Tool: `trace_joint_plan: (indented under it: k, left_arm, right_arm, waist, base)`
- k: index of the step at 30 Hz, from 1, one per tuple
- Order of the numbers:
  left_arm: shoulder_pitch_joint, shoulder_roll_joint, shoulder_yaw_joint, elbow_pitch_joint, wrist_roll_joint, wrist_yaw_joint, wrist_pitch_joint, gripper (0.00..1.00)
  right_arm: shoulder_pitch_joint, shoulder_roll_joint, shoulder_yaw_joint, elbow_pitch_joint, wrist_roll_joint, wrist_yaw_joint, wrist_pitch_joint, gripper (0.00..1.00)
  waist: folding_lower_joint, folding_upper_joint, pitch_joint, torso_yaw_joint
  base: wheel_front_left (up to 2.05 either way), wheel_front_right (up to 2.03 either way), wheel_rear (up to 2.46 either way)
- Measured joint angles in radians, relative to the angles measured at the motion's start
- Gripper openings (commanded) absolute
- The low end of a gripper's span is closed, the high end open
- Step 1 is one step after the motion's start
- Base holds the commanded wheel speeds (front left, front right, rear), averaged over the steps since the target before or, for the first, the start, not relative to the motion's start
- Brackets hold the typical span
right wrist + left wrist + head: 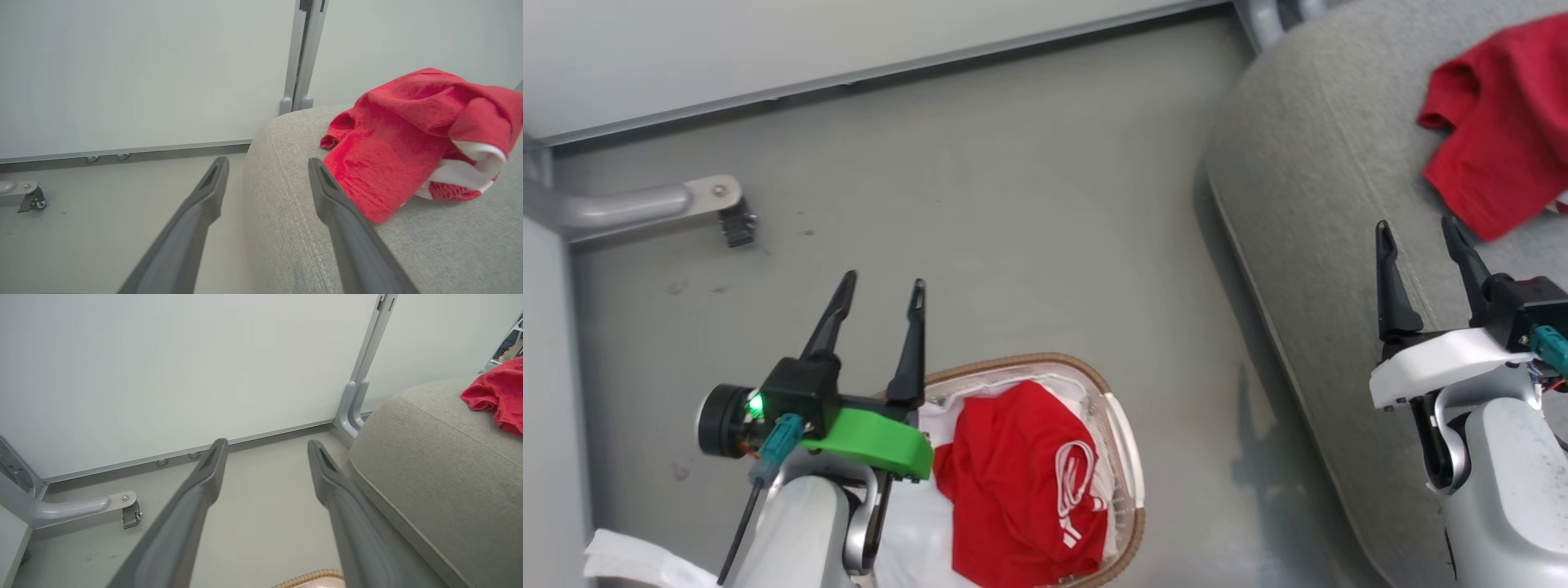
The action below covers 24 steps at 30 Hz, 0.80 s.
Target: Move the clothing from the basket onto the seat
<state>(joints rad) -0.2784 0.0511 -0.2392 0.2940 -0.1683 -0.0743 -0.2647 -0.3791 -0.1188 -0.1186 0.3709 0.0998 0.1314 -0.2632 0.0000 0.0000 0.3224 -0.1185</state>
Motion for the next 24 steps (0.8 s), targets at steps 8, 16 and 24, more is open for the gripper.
trace_joint_plan:
  k: [8,16,24]
  left_arm:
    - [0.047,0.0,0.053,0.011,0.005,0.025,0.0,1.0]
    - [0.121,0.0,0.086,0.031,0.025,0.016,0.0,1.0]
    - [0.196,-0.001,0.101,0.03,0.03,0.012,0.0,1.0]
  right_arm:
    - [0.047,-0.003,0.047,-0.041,0.028,0.0,0.0,1.0]
    - [0.137,0.015,0.068,-0.073,0.034,0.0,0.0,1.0]
    - [0.233,0.038,0.08,-0.082,0.036,0.0,0.0,1.0]
  waist:
    - [0.0,0.0,-0.075,0.087]
    - [0.0,0.0,-0.168,0.138]
    - [0.0,0.0,-0.26,0.155]
  base:
    - [0.0,0.0,0.0]
    - [0.0,0.0,0.0]
    - [0.0,0.0,0.0]
